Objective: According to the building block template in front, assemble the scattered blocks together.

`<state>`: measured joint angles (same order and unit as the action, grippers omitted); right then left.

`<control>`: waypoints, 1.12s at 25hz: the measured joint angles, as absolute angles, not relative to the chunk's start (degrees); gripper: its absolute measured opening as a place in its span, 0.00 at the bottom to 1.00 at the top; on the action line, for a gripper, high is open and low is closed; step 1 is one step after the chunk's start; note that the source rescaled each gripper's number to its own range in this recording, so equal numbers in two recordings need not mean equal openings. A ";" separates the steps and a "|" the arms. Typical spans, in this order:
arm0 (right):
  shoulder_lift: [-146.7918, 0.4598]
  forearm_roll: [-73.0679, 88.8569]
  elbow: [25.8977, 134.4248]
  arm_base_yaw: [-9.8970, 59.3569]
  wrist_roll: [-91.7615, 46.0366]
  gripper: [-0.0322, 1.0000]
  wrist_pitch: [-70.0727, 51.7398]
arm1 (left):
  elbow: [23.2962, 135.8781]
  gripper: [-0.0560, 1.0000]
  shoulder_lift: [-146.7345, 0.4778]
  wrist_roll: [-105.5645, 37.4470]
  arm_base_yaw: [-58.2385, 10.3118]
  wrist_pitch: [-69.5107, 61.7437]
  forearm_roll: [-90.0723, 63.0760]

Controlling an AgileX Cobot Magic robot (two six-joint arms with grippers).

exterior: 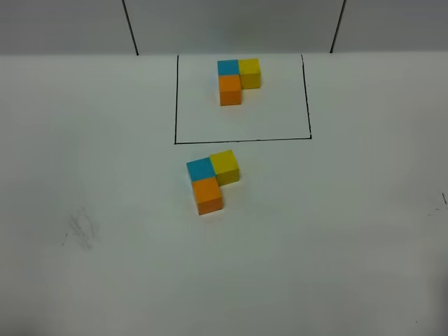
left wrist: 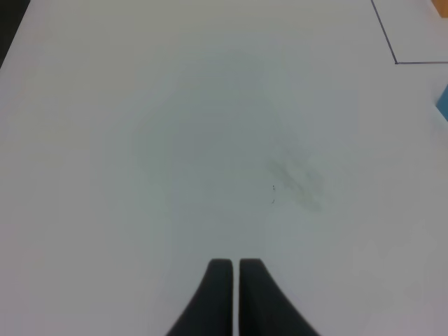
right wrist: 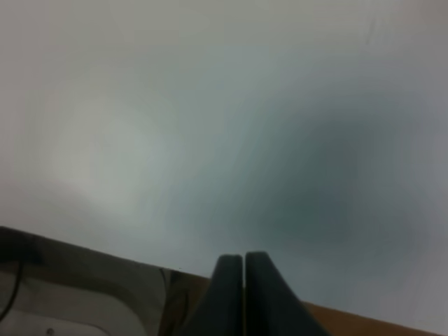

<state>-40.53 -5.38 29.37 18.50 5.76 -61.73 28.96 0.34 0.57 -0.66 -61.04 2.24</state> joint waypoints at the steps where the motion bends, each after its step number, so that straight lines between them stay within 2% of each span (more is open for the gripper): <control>1: -40.14 -5.62 29.25 18.50 5.07 0.04 -61.68 | 28.96 0.06 0.34 0.57 -0.66 -61.04 2.24; 13: -39.63 -0.48 29.15 18.29 -1.38 0.04 -61.45 | 28.96 0.06 0.34 0.57 -0.66 -61.04 2.24; 23: -38.94 -2.68 29.15 13.18 -1.38 0.04 -61.39 | 28.96 0.06 0.34 0.57 -0.66 -61.04 2.24; 28: -31.98 -3.10 29.15 9.45 -1.39 0.04 -61.33 | 28.96 0.06 0.34 0.63 -0.66 -61.04 2.24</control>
